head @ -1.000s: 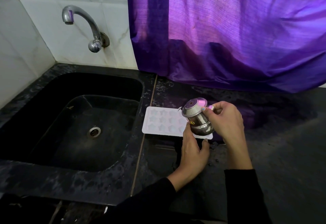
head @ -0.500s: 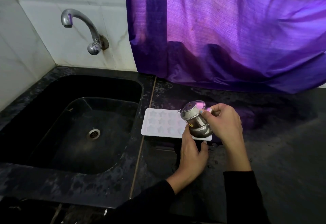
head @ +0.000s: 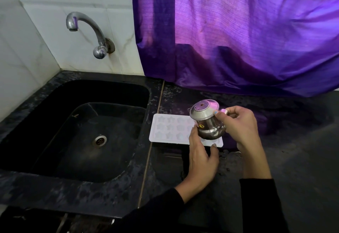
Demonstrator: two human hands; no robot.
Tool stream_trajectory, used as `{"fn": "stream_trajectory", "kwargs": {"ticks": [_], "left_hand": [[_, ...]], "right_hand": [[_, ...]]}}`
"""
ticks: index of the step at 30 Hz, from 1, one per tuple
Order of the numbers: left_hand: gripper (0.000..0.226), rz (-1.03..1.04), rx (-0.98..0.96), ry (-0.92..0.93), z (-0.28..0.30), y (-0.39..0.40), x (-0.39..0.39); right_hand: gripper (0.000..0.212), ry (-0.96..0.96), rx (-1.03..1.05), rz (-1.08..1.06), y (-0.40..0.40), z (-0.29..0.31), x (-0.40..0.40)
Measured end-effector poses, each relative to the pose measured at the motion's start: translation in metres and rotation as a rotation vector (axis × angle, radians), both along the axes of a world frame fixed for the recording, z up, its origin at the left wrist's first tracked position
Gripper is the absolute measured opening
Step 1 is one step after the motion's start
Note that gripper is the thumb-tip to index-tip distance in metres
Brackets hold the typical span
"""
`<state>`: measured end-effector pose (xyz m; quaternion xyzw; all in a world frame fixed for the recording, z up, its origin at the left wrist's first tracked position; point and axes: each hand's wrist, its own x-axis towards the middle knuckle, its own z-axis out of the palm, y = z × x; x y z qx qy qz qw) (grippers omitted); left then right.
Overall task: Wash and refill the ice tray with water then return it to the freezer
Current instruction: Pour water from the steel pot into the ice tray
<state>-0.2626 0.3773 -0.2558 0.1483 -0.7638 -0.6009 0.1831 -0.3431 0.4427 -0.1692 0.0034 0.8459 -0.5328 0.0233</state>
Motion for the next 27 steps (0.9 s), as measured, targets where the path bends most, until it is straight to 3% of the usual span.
{"fn": "stream_trajectory", "kwargs": {"ticks": [27], "left_hand": [[0.073, 0.046, 0.102, -0.068, -0.008, -0.010, -0.005]], "right_hand": [[0.021, 0.055, 0.262, 0.094, -0.029, 0.008, 0.003]]}}
